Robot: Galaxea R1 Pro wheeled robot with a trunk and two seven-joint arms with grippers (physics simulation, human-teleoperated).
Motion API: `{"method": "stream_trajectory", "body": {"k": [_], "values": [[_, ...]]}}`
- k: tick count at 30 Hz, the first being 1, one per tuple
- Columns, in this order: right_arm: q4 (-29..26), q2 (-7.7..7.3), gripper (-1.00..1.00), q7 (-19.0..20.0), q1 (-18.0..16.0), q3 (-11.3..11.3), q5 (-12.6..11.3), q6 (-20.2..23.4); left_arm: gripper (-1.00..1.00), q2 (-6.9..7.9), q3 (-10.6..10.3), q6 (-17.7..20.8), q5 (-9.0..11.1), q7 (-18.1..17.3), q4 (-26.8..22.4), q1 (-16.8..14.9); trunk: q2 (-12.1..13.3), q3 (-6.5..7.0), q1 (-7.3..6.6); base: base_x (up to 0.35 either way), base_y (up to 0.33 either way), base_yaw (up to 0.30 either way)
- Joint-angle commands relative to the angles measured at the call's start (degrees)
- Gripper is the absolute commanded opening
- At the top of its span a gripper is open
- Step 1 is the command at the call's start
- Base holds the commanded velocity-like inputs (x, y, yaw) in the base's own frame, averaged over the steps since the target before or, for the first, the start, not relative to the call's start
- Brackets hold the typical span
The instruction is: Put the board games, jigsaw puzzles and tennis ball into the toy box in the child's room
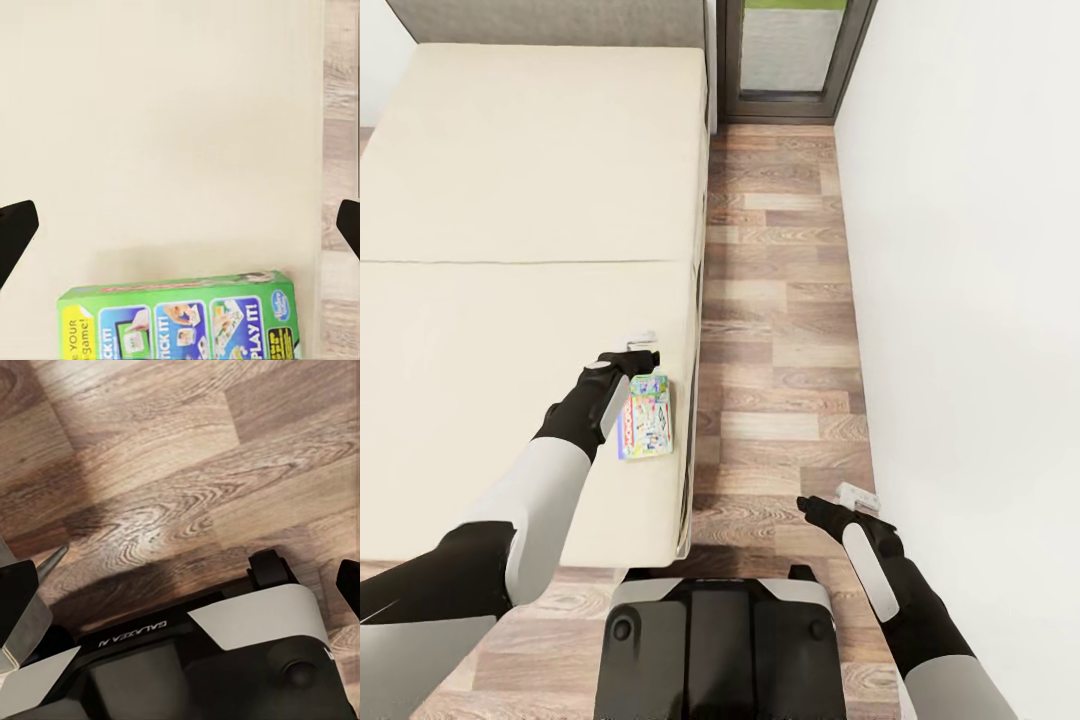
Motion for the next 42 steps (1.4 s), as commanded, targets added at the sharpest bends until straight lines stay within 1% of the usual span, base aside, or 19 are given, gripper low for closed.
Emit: {"method": "stream_trajectory", "body": {"k": [1, 7, 14, 20, 30, 42], "values": [[-0.1, -0.04, 1.0, -0.56, -0.02, 0.09, -0.6, 0.1, 1.0, -0.09, 0.29, 0.34, -0.47, -0.1, -0.08, -0.3, -0.09, -0.16, 0.03, 0.0, 0.0, 0.0], [-0.7, -0.06, 1.0, -0.55, -0.02, 0.15, -0.57, 0.08, 1.0, -0.19, 0.29, 0.77, -0.42, 0.0, -0.08, -2.01, -0.09, -0.72, 0.03, 0.0, 0.0, 0.0], [-2.35, -0.15, 1.0, -0.67, 0.01, 0.18, -0.57, 0.37, 1.0, -0.97, 0.21, 1.48, -0.41, 0.41, -0.08, -3.05, -0.09, -0.89, 0.03, 0.0, 0.0, 0.0], [-4.84, -0.28, 1.0, -0.65, 0.46, 0.25, -0.57, 0.45, 1.0, -1.03, 0.21, 1.45, -0.43, 0.42, -0.08, -3.1, -0.09, -0.9, 0.03, 0.0, 0.0, 0.0], [-12.94, -0.47, 1.0, 1.19, 1.76, 0.15, -0.61, 0.44, 1.0, -1.03, 0.2, 1.44, -0.49, 0.43, -0.03, -3.11, -0.09, -0.9, 0.03, 0.0, 0.0, 0.0], [-13.98, -0.5, 1.0, 1.38, 1.83, 0.04, -0.57, 0.44, 1.0, -1.03, -0.11, 1.38, -0.61, 0.34, 0.0, -3.1, -0.09, -0.9, 0.03, 0.0, 0.0, 0.0]]}}
